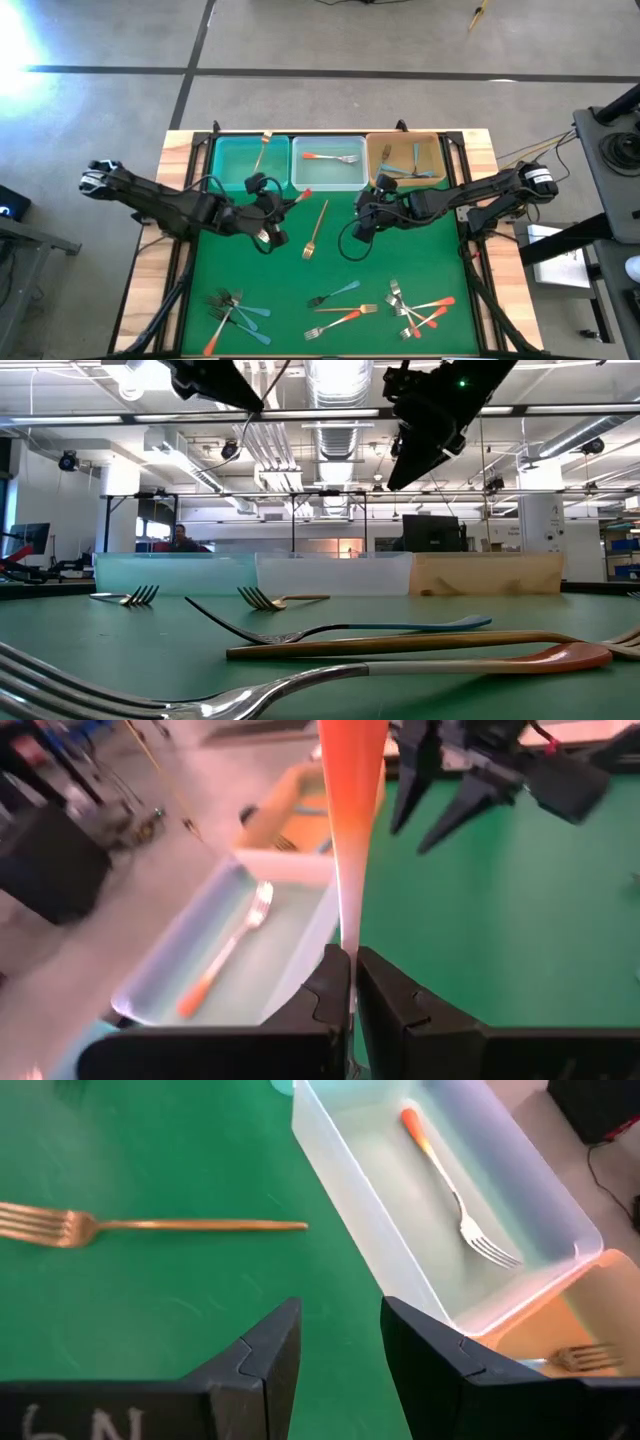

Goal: Sort silverware by color (type)
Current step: Put the orange fork into the white bin

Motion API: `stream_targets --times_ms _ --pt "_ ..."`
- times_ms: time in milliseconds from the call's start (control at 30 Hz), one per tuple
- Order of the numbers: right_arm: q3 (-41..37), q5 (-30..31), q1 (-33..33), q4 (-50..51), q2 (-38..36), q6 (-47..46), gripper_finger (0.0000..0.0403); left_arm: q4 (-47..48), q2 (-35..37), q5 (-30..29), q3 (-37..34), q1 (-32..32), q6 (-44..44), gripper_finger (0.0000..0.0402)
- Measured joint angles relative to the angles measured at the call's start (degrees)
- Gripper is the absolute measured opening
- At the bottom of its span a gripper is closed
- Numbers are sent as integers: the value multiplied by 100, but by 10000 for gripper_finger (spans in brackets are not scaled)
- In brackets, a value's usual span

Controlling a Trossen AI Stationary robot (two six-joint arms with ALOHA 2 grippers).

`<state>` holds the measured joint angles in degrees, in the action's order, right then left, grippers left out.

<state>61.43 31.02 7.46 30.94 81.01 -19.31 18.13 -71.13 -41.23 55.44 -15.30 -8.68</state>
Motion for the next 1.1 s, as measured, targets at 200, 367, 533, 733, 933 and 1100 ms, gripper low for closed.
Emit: stream_targets --times_ms 200,367,533,733,933,1100 --pt "2 31 -3 -206 0 752 132 -641 -64 -271 -3 309 920 0" --pt "0 49 -121 -252 0 523 132 -1177 -176 354 -3 1187 1442 0" --pt "1 58 -168 -253 0 492 132 -2001 -595 1717 -3 2387 1916 0" --pt "0 38 -162 -247 2 347 132 -2672 -1513 2551 -3 3734 2046 0" --pt "0 25 -162 -240 7 341 132 -2905 -2507 3822 371 4425 1734 0" --pt "2 25 -162 -138 7 341 132 -2237 -3118 4094 1150 4398 1960 8"
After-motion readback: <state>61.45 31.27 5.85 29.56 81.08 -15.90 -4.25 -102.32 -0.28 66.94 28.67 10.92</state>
